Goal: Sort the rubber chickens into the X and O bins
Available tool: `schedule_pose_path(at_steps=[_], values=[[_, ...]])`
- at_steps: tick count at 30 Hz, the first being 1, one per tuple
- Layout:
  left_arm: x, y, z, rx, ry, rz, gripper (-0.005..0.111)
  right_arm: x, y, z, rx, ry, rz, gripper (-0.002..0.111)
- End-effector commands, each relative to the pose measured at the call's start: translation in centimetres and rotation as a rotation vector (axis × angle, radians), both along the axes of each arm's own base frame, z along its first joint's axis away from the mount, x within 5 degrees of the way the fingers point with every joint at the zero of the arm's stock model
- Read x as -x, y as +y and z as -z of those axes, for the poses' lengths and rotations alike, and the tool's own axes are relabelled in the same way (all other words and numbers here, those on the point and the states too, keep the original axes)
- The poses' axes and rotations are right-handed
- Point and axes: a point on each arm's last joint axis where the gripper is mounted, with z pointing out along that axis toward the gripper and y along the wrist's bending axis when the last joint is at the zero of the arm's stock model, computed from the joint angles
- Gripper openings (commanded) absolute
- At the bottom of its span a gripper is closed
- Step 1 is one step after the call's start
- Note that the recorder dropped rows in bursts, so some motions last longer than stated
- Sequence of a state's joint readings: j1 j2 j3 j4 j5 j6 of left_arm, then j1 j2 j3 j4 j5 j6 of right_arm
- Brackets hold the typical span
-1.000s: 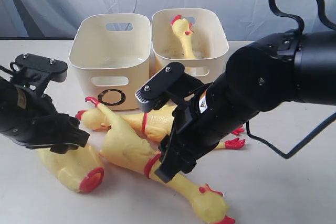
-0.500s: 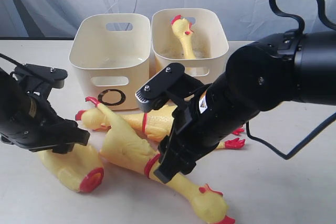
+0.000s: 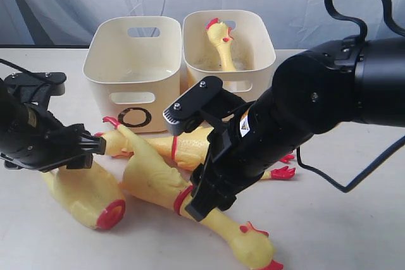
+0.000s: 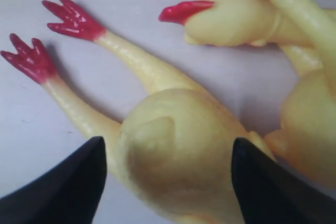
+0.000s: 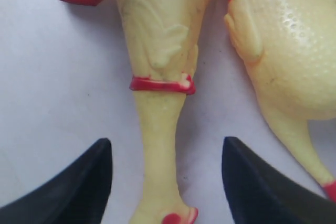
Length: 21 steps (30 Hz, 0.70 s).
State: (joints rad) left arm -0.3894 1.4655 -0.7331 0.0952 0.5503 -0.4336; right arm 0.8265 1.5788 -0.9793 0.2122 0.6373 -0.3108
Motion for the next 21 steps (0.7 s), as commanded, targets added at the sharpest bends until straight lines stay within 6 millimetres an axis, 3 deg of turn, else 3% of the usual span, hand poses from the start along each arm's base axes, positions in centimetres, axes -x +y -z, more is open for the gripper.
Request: schedule_pose_path(at_steps=[1,9,13,18,21], values=[[-0.8,0.5,1.3,0.043,0.068,-0.026,0.064,0.1,0.0,-0.2,-0.011,-0.007,0.003,0.058],[-1.4,-0.4,2.8,0.068,0.164,0.072,0.064,0.1,0.0,-0.2,-0.011,-0.007,0.003,0.058],[-1.5,-0.4,4.6,0.047,0.234,0.076,0.060,0.1,0.0,-0.2,-0.012,-0.006,0.004,0.058],[-1.4,-0.3,4.8,0.026,0.253,0.092,0.010,0.1,0.0,-0.2,-0.012,-0.004,0.005,0.058],[-1.0,0.0,4.9,-0.008,0.289,0.116,0.000,0.1,0.0,-0.2,-0.014,-0.005,0.005,0.058]])
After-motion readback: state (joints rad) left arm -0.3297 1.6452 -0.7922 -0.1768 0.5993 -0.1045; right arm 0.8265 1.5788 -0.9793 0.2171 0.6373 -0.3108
